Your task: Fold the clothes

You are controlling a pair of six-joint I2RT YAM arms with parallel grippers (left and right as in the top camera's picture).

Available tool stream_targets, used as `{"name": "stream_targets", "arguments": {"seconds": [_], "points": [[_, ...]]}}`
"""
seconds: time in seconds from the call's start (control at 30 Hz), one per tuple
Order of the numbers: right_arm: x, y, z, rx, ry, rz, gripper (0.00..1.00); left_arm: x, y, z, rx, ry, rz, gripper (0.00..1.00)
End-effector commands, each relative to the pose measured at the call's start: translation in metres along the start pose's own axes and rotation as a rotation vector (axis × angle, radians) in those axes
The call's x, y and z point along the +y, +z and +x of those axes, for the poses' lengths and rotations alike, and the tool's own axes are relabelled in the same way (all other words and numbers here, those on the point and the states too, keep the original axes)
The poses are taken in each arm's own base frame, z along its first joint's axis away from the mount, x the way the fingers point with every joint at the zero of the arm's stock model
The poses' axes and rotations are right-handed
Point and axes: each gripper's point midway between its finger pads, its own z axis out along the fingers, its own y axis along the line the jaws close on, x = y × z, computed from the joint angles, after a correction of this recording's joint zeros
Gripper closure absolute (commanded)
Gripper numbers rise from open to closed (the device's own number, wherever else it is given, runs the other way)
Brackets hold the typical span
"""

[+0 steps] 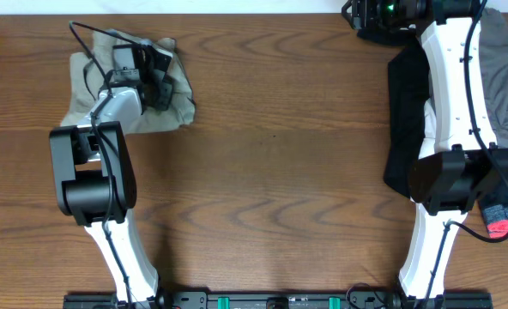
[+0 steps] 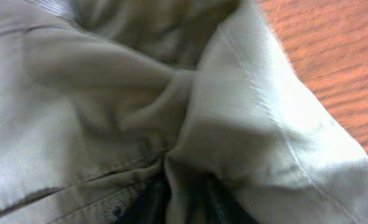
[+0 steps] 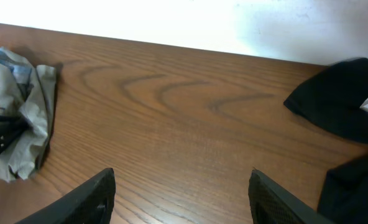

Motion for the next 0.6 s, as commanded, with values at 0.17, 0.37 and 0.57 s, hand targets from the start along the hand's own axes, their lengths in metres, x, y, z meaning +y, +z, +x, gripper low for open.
{"name": "stream_targets", "arguments": {"seconds": [0.17, 0.37, 0.57], "points": [[0.000, 0.009, 0.003, 0.010, -0.001, -0.003, 0.30, 0.009, -0.012, -0.005, 0.002, -0.082, -0.046, 0.09], [-0.004, 0.023, 0.011, 0.039, 0.009, -0.003, 0.27, 0.027, -0.100, -0.022, -0.013, -0.367, -0.107, 0.02], [-0.004, 0.034, 0.015, 0.054, 0.008, -0.007, 0.27, 0.027, -0.150, 0.021, 0.137, -0.586, -0.107, 0.02]]}}
